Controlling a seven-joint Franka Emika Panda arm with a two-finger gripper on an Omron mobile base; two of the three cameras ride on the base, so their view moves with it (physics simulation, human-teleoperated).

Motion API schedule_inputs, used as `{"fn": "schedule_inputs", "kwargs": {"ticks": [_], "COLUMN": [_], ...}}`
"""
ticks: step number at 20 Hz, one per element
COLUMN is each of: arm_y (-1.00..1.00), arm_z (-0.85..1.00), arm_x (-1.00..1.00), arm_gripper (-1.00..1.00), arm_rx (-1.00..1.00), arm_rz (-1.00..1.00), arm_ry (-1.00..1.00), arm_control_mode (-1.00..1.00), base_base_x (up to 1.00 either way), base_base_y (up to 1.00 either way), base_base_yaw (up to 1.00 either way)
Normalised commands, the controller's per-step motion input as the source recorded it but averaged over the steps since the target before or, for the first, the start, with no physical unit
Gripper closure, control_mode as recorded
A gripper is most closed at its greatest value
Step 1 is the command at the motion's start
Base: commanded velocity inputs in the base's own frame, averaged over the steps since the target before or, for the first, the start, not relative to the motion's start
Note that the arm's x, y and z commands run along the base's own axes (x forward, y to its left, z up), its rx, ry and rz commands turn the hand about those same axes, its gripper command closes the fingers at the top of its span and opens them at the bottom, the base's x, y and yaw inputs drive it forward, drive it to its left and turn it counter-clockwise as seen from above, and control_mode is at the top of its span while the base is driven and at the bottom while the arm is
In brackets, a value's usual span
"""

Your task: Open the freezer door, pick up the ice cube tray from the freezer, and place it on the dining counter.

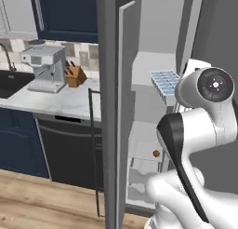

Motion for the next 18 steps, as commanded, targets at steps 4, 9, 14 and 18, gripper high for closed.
{"fn": "schedule_inputs", "kwargs": {"ticks": [4,9,14,18], "arm_y": [0.0,0.0,0.0,0.0], "arm_z": [0.0,0.0,0.0,0.0], "arm_x": [0.0,0.0,0.0,0.0], "arm_gripper": [1.0,1.0,1.0,1.0], "arm_rx": [0.0,0.0,0.0,0.0], "arm_rz": [0.0,0.0,0.0,0.0], "arm_ry": [0.0,0.0,0.0,0.0], "arm_control_mode": [1.0,1.0,1.0,1.0], "base_base_x": [-0.54,-0.56,-0.61,-0.68], "base_base_y": [-0.42,-0.55,-0.44,-0.04], "base_base_yaw": [0.37,0.37,0.36,0.41]}}
